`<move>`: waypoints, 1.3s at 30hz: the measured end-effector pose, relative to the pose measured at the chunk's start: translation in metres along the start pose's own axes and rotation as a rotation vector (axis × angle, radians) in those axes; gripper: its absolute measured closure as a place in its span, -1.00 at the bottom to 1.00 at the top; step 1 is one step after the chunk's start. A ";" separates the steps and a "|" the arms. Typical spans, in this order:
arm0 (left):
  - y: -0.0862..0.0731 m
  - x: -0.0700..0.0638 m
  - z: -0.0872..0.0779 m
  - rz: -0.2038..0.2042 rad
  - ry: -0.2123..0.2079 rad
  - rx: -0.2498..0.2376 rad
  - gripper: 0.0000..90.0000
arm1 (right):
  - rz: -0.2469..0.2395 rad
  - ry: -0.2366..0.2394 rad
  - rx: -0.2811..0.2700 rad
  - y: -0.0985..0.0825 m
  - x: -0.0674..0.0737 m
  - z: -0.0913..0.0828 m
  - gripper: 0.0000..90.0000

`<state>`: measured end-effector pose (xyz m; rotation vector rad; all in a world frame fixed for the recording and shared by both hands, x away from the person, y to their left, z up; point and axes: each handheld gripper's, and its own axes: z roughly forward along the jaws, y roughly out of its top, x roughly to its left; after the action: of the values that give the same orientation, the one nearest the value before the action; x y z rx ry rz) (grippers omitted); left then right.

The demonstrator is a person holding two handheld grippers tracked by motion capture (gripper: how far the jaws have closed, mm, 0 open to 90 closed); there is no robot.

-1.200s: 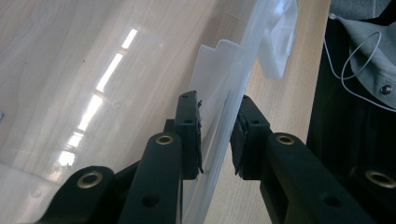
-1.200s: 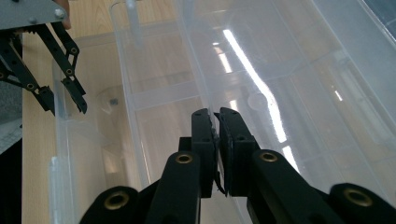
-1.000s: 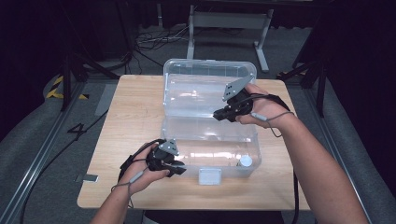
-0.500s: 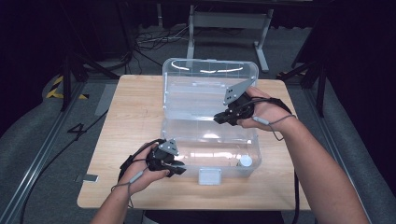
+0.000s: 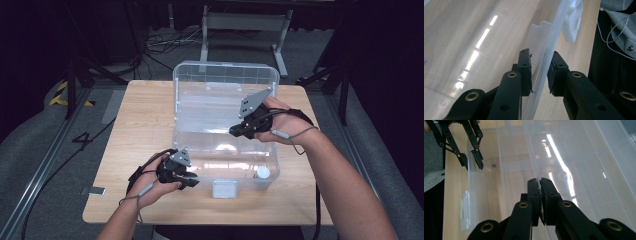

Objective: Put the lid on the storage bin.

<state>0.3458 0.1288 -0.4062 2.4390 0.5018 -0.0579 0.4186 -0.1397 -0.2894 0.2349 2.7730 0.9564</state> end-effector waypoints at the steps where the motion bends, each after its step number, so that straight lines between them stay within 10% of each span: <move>1: 0.000 0.000 0.000 0.000 0.000 0.000 0.67 | -0.001 0.001 0.002 0.000 0.001 0.000 0.93; 39: -0.001 0.001 0.000 0.001 0.006 0.006 0.66 | -0.057 0.026 0.026 -0.004 0.024 0.002 0.92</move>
<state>0.3460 0.1297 -0.4067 2.4460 0.5039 -0.0516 0.3955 -0.1370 -0.2969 0.1472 2.8012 0.9167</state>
